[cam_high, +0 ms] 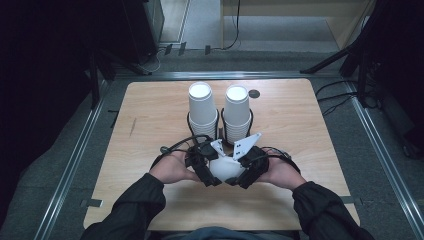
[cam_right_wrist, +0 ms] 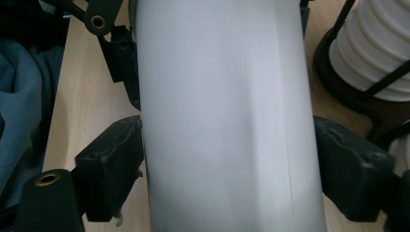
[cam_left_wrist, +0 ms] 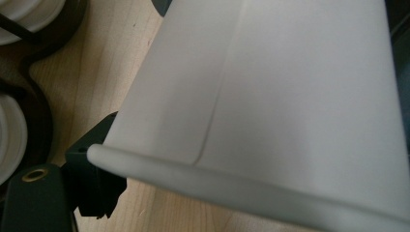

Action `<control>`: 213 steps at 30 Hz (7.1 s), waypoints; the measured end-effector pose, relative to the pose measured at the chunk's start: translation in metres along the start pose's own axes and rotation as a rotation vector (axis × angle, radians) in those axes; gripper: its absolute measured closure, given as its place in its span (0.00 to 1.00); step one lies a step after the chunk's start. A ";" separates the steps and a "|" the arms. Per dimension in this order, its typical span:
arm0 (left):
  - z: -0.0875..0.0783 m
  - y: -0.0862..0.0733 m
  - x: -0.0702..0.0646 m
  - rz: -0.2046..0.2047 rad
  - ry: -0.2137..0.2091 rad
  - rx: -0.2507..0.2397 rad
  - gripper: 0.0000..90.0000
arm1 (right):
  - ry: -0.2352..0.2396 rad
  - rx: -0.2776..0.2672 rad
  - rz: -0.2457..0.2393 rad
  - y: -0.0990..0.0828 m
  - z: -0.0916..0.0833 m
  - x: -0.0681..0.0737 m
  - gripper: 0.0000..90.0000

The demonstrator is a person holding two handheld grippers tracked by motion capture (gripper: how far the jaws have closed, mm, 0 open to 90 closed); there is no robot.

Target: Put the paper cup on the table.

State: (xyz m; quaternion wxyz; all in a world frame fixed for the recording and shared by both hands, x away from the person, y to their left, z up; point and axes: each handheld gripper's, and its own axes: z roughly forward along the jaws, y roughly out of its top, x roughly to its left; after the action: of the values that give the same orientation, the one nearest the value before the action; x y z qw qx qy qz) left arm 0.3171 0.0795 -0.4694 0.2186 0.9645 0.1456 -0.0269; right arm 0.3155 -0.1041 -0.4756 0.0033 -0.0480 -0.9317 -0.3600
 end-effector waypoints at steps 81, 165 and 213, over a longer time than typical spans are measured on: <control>-0.037 -0.010 0.004 -0.084 -0.108 -0.477 0.07 | 0.011 -0.254 0.064 -0.009 -0.043 -0.004 0.22; -0.032 0.008 -0.002 0.016 0.054 -0.071 0.13 | -0.025 -0.082 0.103 -0.010 -0.014 -0.003 0.17; -0.053 -0.016 0.008 -0.078 0.015 -0.361 0.03 | -0.086 -0.188 0.115 -0.013 -0.039 -0.009 0.22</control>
State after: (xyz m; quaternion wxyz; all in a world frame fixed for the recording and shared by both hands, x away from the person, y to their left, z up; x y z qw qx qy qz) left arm 0.3195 0.1186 -0.4289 0.3858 0.9034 0.1872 -0.0018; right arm 0.3217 -0.1411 -0.4559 -0.0207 -0.1170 -0.8889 -0.4425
